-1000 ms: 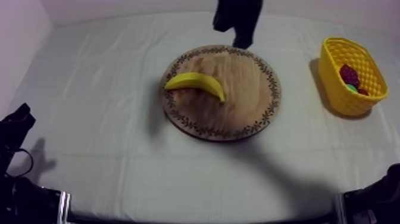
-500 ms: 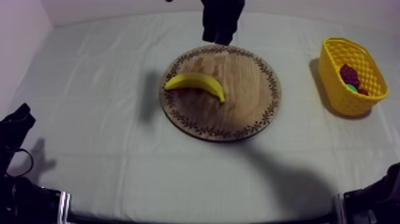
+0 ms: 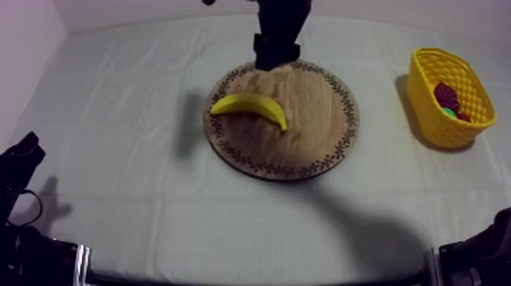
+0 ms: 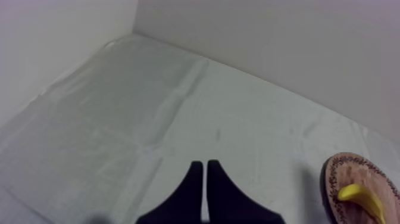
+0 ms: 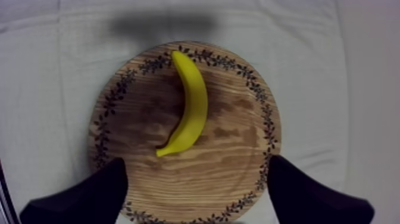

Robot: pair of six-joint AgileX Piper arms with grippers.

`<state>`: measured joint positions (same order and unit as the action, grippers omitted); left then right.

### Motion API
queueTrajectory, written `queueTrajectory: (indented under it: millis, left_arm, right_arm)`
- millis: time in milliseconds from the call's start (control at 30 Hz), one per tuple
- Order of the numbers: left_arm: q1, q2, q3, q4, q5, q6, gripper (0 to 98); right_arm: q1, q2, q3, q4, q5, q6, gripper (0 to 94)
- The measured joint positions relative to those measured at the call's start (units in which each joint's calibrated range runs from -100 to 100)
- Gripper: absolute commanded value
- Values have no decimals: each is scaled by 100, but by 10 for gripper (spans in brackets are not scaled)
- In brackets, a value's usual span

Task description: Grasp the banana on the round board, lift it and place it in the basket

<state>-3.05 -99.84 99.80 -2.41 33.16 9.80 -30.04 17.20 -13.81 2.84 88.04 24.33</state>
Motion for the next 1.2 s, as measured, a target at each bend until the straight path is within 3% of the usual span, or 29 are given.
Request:
queueTrajectory:
  millis: [433, 867, 1033, 1200]
  left_arm:
    - [0, 0, 0, 0, 0, 0, 1]
    - [0, 0, 0, 0, 0, 0, 1]
    - [0, 0, 0, 0, 0, 0, 1]
    - [0, 0, 0, 0, 0, 0, 1]
  right_arm:
    - [-105, 925, 522, 64, -876, -53, 746]
    - [-35, 2486, -372, 219, -1333, -31, 715]
    - [-2, 2951, -810, 241, -1333, -27, 671]
    - [20, 3222, -1068, 275, -1333, -30, 569]
